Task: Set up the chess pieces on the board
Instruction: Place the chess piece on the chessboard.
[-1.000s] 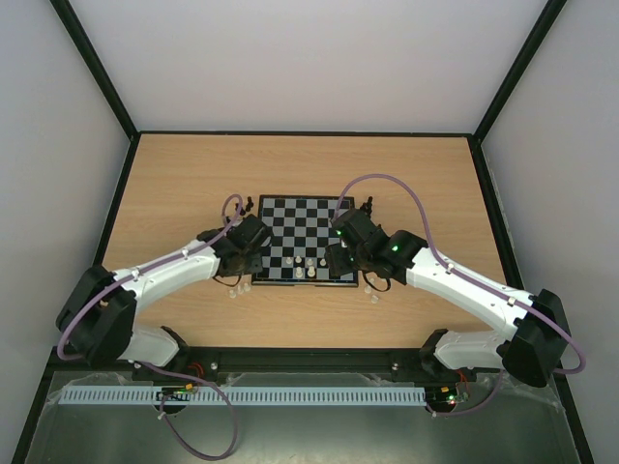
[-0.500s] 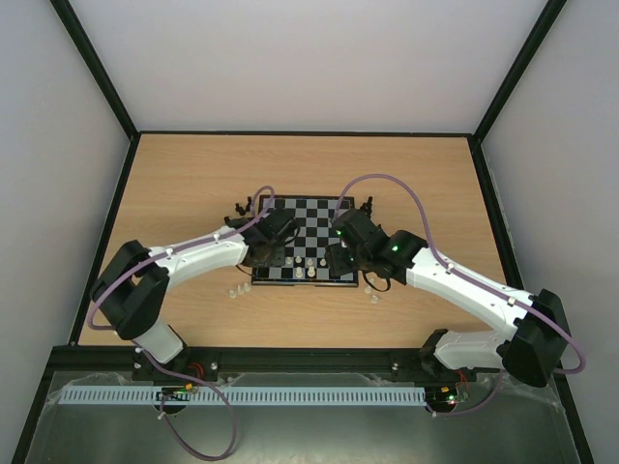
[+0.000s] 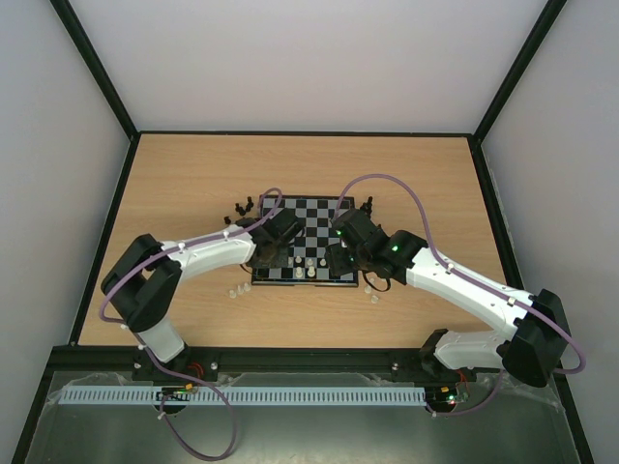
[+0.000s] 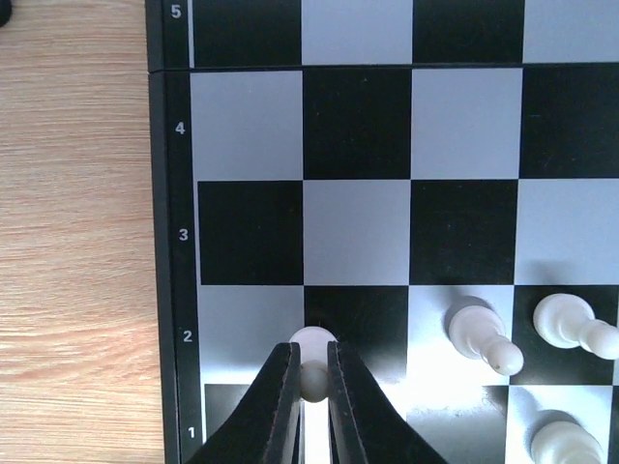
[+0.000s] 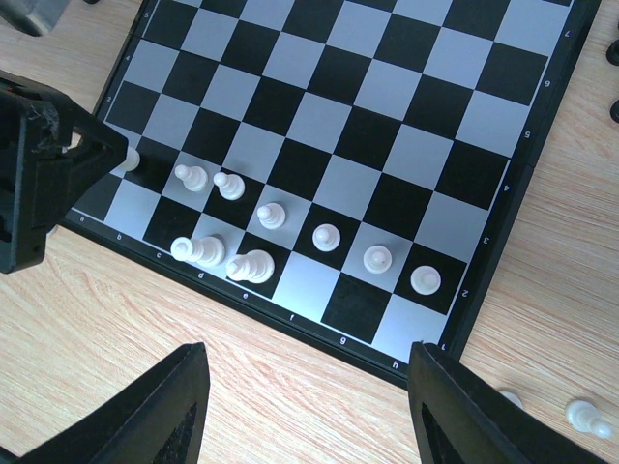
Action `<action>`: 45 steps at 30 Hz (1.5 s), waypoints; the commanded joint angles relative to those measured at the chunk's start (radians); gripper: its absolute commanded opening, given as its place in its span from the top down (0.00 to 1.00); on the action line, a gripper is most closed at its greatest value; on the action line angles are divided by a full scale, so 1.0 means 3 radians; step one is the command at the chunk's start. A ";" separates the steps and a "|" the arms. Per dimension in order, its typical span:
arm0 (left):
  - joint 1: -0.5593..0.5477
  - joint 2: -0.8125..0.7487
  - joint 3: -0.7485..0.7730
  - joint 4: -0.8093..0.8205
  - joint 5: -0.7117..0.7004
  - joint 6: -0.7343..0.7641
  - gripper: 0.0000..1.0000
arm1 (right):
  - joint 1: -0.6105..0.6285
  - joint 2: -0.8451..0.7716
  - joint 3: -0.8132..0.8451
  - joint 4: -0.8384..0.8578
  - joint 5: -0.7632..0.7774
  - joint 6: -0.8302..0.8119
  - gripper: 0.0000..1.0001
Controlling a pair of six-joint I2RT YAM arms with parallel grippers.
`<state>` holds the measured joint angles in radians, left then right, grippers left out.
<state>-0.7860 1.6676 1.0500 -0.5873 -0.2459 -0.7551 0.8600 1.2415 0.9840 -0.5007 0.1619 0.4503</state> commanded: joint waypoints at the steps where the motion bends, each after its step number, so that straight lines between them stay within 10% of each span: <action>1: -0.0023 0.0071 0.0084 -0.0004 0.0006 0.0038 0.96 | 0.0026 0.0016 -0.0017 -0.0080 0.0028 -0.0026 0.43; 45: -0.0079 0.0117 0.0137 -0.0018 -0.0001 0.0018 0.80 | 0.0025 0.0015 -0.0035 -0.0064 0.0016 -0.0018 0.42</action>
<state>-0.8047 1.7092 1.0790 -0.5682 -0.2356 -0.7475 0.8600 1.2415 0.9840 -0.5007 0.1619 0.4507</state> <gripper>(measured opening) 0.203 0.578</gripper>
